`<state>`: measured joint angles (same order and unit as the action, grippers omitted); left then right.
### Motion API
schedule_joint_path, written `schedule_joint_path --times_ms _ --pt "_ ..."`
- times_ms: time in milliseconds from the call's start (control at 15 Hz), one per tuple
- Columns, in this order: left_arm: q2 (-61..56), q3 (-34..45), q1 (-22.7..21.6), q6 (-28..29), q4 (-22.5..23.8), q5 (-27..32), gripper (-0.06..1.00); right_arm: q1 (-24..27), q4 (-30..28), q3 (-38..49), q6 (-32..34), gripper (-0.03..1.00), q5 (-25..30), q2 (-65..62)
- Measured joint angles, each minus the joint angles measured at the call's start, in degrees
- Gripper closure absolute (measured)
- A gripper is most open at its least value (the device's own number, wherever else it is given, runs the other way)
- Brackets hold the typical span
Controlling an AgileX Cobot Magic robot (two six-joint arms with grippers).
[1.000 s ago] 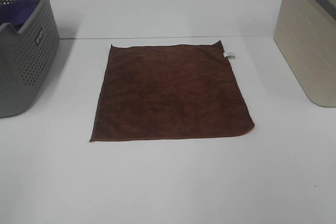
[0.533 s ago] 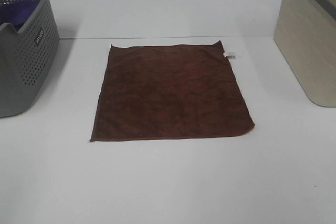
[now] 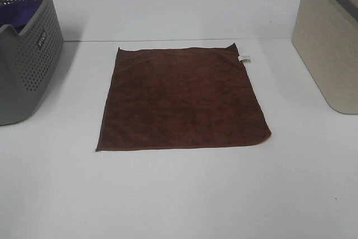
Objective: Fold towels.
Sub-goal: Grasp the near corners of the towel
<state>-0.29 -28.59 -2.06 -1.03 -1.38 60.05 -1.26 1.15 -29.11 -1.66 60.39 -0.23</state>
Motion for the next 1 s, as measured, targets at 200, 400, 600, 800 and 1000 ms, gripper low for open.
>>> schedule_joint_path --times_ms 200,400,600,800,1000 --pt "0.0 0.0 0.0 0.0 0.0 0.0 0.22 0.0 0.0 0.0 0.0 0.23 0.0 0.0" --pt "0.0 0.0 0.0 0.0 0.0 0.0 0.22 0.0 0.0 0.0 0.0 0.23 0.0 0.0" --pt "0.0 0.0 0.0 0.0 0.0 0.0 0.22 0.0 0.0 0.0 0.0 0.23 0.0 0.0" --pt "0.0 0.0 0.0 0.0 0.0 0.0 0.22 0.0 0.0 0.0 0.0 0.23 0.0 0.0" --pt "0.0 0.0 0.0 0.0 0.0 0.0 0.22 0.0 0.0 0.0 0.0 0.23 0.0 0.0"
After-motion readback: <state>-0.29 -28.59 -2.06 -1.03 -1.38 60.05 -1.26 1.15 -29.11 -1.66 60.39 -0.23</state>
